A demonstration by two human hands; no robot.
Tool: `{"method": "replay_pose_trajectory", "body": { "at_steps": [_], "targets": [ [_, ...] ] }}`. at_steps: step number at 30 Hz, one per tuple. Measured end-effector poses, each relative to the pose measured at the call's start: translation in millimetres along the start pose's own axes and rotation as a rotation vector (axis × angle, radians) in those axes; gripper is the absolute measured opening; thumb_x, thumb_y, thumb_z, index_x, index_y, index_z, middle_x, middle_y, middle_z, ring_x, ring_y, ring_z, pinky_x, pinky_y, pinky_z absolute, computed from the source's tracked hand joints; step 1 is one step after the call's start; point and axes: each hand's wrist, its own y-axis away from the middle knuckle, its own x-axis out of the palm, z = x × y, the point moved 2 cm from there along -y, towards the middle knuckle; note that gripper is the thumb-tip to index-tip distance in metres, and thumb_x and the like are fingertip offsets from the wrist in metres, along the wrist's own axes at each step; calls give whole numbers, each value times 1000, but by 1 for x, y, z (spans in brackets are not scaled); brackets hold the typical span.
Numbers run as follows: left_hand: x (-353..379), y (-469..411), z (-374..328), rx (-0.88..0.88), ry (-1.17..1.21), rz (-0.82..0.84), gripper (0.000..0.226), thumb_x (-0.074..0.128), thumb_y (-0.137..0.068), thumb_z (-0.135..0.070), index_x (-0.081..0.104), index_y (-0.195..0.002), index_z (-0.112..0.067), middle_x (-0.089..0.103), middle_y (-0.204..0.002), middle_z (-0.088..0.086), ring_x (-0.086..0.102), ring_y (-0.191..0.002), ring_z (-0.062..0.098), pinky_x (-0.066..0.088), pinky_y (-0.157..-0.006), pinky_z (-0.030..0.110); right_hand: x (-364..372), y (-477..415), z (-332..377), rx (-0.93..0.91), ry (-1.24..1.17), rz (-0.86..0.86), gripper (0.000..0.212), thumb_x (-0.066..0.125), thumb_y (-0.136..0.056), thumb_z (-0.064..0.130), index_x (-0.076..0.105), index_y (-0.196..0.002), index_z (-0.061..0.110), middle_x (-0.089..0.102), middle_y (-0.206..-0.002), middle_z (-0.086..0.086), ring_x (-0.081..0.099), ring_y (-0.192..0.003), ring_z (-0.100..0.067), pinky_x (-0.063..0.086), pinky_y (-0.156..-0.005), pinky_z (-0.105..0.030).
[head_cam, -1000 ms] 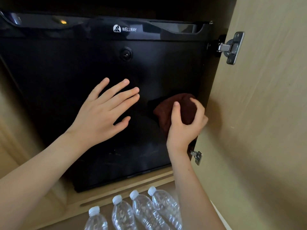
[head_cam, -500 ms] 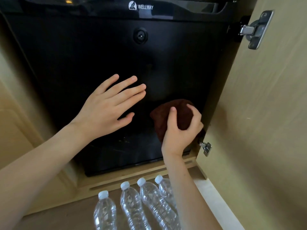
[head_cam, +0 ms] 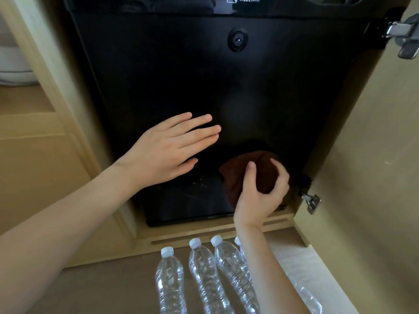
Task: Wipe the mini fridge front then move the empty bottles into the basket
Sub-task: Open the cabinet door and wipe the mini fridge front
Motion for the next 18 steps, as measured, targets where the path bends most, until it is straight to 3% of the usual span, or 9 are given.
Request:
{"method": "replay_pose_trajectory", "body": {
  "at_steps": [2,5,10,12,15,18],
  "targets": [
    [-2,3,4,12,14,22,61,67,-91,-23,47,-147,-10,43,-154,7,33,-147,26,23,-121,42,18,4,14,-98,-22,51,41,78,-83,32,61,-120,36,50,-122,-4,55,-109,1,45,-86,-6],
    [-4,9,6,-7,31,22,59,67,-91,-21,47,-146,-10,44,-154,6,34,-147,26,26,-121,42,17,19,-3,-96,32,62,44,80,-83,25,60,-122,31,47,-122,-6,54,-109,4,44,-86,-5],
    [-10,20,10,-11,28,35,60,68,-91,-21,47,-146,-10,44,-154,7,34,-146,26,27,-120,43,-20,60,-51,190,153,73,38,77,-86,16,59,-117,27,53,-126,-17,49,-96,0,42,-82,-2],
    [-13,29,12,-34,28,57,61,66,-91,-21,46,-147,-12,43,-155,6,32,-147,26,26,-121,43,-19,59,-46,224,142,39,36,77,-86,17,61,-117,25,54,-125,-16,51,-91,3,40,-79,1],
    [-18,49,17,-79,9,68,62,66,-91,-21,44,-149,-13,41,-156,4,30,-148,25,23,-122,43,9,46,-9,67,38,-16,39,78,-84,24,61,-118,33,54,-120,-8,53,-101,13,38,-80,2],
    [-22,63,20,-120,-9,70,63,65,-91,-20,42,-150,-14,39,-157,3,28,-149,25,19,-124,43,39,44,19,-94,-31,48,41,77,-84,31,60,-120,39,48,-122,-2,53,-109,9,41,-85,0]
  ]
}}
